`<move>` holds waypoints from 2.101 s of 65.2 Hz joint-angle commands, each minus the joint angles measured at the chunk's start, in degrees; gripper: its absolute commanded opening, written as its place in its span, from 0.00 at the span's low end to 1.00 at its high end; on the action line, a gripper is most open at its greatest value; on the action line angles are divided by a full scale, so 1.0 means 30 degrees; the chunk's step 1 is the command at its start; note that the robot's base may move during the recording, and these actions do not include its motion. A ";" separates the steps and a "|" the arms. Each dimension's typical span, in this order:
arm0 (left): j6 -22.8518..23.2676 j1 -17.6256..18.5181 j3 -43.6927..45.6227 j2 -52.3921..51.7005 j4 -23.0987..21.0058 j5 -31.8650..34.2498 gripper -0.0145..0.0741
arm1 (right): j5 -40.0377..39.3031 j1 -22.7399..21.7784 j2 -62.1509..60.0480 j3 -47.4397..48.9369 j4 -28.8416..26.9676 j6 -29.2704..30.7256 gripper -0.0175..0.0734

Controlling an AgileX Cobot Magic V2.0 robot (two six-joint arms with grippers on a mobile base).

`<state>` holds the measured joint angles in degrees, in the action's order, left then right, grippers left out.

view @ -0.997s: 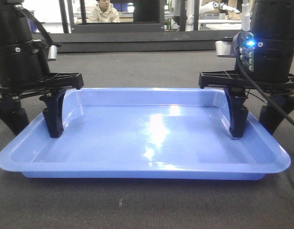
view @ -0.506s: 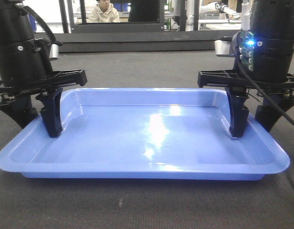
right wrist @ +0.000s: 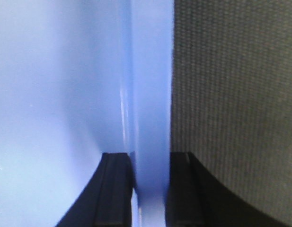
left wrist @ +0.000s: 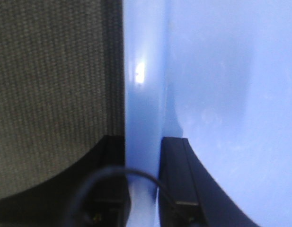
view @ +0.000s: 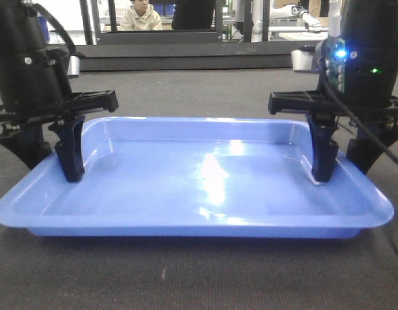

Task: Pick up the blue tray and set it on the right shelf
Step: 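Lift the tray off the table with both grippers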

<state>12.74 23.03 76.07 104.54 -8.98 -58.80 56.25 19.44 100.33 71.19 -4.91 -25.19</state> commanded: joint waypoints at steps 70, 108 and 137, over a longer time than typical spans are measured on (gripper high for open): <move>0.7612 0.3620 -0.5808 -1.2904 0.2888 -0.2401 0.17 | 0.1113 0.3484 -1.0066 -0.3375 0.0570 -0.3735 0.43; 0.7530 0.3620 -0.7490 -1.4453 0.2615 -0.1927 0.17 | 0.0819 0.5111 -1.1211 -0.4614 0.2101 -0.5785 0.43; 0.7446 0.3620 -0.7453 -1.4453 0.2540 -0.1977 0.17 | 0.0734 0.5111 -1.1211 -0.4614 0.2101 -0.5785 0.43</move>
<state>34.62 33.82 52.40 62.42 -3.37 -64.12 59.40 34.93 68.35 55.96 -1.60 -41.47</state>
